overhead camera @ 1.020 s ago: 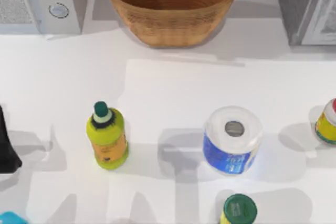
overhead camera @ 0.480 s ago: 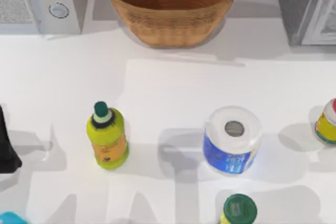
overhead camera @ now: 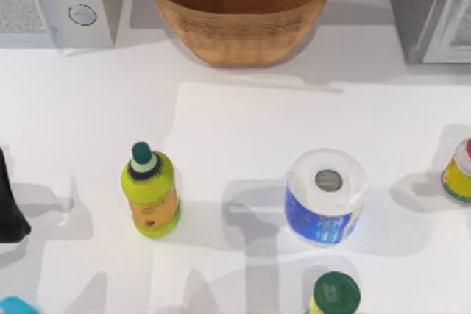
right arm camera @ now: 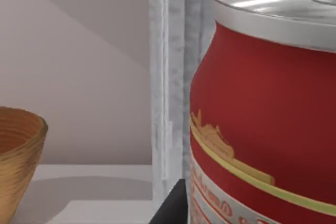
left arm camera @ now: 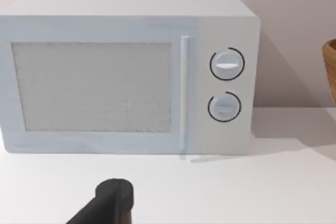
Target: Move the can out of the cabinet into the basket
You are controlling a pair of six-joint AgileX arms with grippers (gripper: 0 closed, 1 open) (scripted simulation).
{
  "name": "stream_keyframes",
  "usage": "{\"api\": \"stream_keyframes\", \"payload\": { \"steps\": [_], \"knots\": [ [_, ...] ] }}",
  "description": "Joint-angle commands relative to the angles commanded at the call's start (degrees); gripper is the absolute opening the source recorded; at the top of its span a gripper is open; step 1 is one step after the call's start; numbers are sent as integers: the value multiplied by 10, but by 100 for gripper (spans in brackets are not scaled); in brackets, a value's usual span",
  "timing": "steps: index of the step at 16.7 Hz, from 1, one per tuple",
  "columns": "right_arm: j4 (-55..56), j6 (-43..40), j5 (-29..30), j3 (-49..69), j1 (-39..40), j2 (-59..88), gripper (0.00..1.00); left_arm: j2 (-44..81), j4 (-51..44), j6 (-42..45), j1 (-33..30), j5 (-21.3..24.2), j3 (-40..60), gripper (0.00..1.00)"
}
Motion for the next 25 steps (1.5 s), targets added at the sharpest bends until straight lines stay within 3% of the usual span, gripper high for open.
{"api": "stream_keyframes", "payload": {
  "steps": [16,20,25],
  "knots": [
    [182,7,266,764,256,970,0,0,0,0,0,0,0,100],
    [206,8,303,865,290,1098,0,0,0,0,0,0,0,100],
    [213,8,312,891,299,1130,0,0,0,0,0,0,0,100]
  ]
}}
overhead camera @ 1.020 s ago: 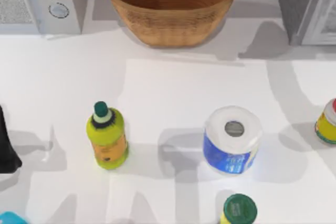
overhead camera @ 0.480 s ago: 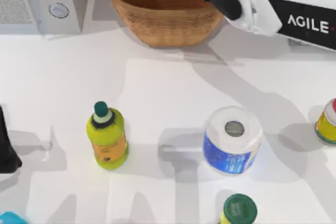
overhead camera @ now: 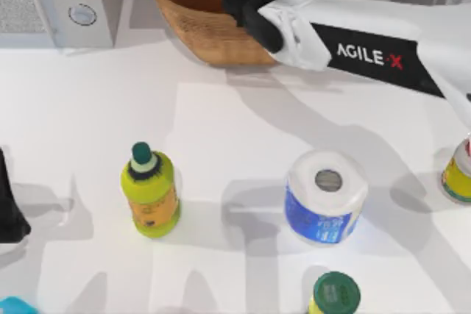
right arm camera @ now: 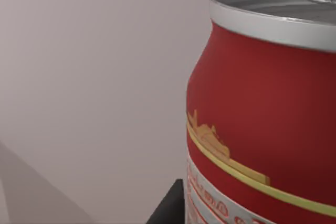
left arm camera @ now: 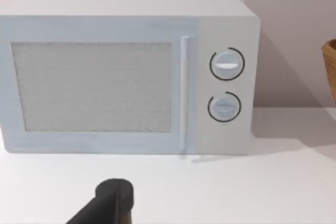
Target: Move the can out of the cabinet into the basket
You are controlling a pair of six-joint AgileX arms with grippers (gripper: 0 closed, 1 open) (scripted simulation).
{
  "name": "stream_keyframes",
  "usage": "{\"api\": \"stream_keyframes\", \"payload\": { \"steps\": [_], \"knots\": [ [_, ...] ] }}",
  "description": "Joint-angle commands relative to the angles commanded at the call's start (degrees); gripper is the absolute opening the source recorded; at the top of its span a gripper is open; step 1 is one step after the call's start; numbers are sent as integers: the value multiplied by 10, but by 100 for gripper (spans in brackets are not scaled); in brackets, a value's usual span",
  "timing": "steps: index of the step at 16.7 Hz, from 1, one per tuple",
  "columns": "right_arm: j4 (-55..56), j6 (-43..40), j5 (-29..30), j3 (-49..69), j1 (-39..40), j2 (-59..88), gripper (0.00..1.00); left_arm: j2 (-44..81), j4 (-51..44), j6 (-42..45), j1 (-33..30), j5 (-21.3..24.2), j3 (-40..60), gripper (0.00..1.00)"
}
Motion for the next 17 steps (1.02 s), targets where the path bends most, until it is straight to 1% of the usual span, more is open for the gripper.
{"api": "stream_keyframes", "payload": {
  "steps": [3,10,14,17],
  "knots": [
    [-1,1,-2,-4,-3,3,0,0,0,0,0,0,0,100],
    [-18,-1,-13,70,-15,52,0,0,0,0,0,0,0,100],
    [-18,-1,-14,73,-15,54,0,0,0,0,0,0,0,100],
    [-18,-1,-14,73,-15,54,23,0,0,0,0,0,0,100]
  ]
}}
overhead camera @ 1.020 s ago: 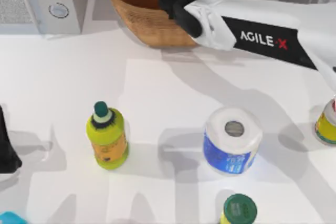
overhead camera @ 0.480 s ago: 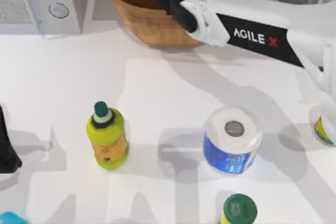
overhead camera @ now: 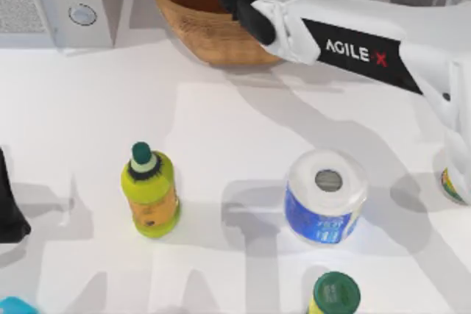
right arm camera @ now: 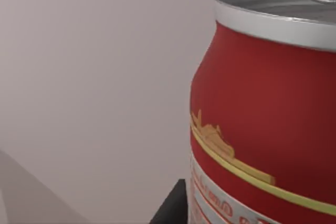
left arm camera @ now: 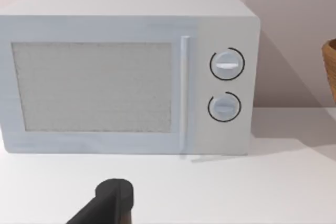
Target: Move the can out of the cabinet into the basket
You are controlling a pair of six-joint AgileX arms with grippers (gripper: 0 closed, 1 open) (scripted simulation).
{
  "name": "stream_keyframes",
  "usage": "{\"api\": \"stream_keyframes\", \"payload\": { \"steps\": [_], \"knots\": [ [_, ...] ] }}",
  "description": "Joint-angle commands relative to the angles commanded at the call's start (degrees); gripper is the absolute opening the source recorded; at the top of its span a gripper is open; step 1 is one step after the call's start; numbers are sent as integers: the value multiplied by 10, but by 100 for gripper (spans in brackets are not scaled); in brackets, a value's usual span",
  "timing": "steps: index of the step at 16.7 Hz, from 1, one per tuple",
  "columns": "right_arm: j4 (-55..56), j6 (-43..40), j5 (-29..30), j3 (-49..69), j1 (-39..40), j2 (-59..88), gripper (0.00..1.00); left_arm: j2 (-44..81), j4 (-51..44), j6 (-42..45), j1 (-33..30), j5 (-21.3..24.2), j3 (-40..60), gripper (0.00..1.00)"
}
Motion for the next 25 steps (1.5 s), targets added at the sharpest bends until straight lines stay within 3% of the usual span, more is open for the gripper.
{"api": "stream_keyframes", "payload": {
  "steps": [10,25],
  "knots": [
    [0,0,0,0,0,0,98,0,0,0,0,0,0,100],
    [0,0,0,0,0,0,100,0,0,0,0,0,0,100]
  ]
}}
